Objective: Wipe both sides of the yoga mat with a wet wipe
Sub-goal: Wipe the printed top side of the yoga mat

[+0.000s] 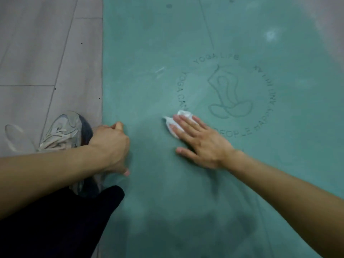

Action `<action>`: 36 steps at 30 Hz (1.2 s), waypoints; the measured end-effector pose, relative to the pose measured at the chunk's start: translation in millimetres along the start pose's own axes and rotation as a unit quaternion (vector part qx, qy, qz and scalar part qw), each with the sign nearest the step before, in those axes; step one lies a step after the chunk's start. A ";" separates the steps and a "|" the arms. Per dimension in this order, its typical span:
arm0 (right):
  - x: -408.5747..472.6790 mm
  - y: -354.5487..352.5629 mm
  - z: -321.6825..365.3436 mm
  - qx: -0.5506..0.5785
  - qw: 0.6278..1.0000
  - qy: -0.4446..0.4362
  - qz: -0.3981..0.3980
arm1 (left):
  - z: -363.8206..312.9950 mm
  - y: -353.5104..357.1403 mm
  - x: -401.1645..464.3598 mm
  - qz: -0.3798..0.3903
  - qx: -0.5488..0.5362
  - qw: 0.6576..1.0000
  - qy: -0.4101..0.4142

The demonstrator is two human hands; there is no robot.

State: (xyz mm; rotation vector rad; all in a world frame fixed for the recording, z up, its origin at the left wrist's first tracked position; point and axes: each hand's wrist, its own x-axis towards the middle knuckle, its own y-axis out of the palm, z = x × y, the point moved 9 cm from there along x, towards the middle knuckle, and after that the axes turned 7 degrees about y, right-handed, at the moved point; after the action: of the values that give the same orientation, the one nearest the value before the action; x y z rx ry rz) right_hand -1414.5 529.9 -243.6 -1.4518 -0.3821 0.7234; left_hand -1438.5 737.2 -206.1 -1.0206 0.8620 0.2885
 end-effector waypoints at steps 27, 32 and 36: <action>-117.9 54.2 57.0 0.126 0.966 0.224 -0.018 | 4.2 22.5 -1.8 -0.066 -0.087 0.992 -0.065; -118.5 56.3 59.5 0.120 0.958 0.259 -0.017 | -3.2 22.6 2.8 -0.068 -0.011 0.998 -0.007; -119.8 54.6 68.7 0.131 0.935 0.327 -0.037 | 10.3 41.8 2.2 -0.036 -0.016 0.999 0.013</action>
State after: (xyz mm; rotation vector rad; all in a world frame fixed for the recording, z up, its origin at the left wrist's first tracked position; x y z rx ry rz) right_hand -1558.5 501.9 -267.0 -1.3260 0.1726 0.1875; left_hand -1456.3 767.1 -231.4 -1.0849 0.8445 0.2304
